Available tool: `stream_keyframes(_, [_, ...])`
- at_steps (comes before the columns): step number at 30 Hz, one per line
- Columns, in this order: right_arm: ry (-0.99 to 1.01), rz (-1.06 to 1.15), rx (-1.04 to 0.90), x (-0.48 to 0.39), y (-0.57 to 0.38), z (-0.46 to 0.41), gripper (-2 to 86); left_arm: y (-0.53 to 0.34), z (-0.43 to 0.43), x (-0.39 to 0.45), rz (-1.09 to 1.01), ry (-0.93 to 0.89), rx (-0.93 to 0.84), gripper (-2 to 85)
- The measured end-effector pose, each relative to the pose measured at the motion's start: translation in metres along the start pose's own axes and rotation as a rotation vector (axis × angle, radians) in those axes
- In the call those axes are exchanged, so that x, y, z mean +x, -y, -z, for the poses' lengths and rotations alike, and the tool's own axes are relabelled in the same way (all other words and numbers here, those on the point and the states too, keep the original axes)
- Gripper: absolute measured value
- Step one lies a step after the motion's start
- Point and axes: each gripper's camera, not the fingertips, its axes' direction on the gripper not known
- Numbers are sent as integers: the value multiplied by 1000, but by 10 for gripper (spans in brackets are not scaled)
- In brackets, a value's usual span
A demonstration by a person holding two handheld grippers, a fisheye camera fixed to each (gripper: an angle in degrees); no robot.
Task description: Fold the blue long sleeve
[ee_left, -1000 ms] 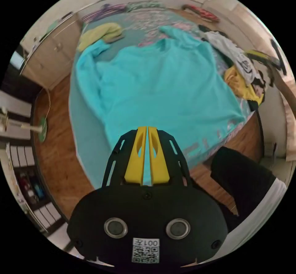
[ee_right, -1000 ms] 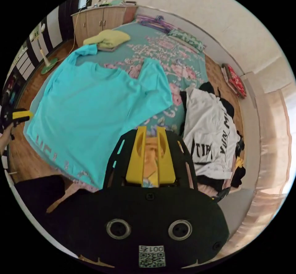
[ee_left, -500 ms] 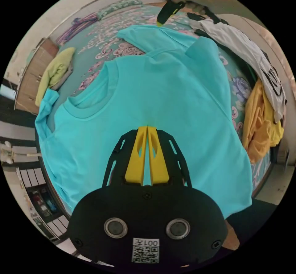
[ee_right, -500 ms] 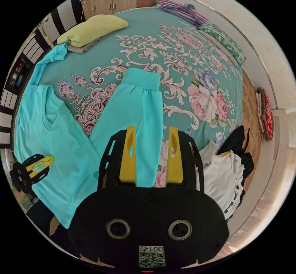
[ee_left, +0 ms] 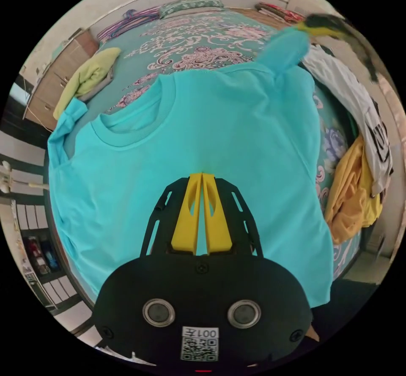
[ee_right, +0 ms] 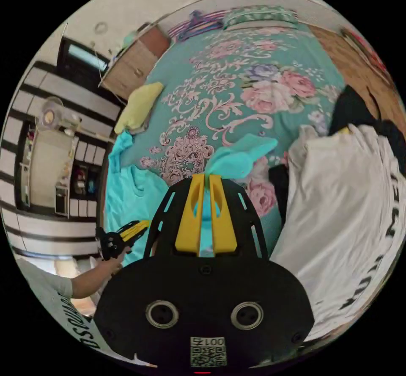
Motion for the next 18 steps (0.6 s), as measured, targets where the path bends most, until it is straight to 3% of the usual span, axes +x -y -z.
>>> stream_keyframes(4, [59,-320,196,-2,-91,127,12,19,22,6,-81,-6,-37,-9])
stream_keyframes(9, [-29,-549,411,-102,-158,252,10,42,57,23,-178,-6,-74,-9])
stream_keyframes(14, [-244,-516,490,-173,-104,287,9,58,87,33,-191,-80,-104,-10])
stream_keyframes(18, [-358,-599,398,-152,-17,245,10,66,115,57,-226,-84,-110,-10])
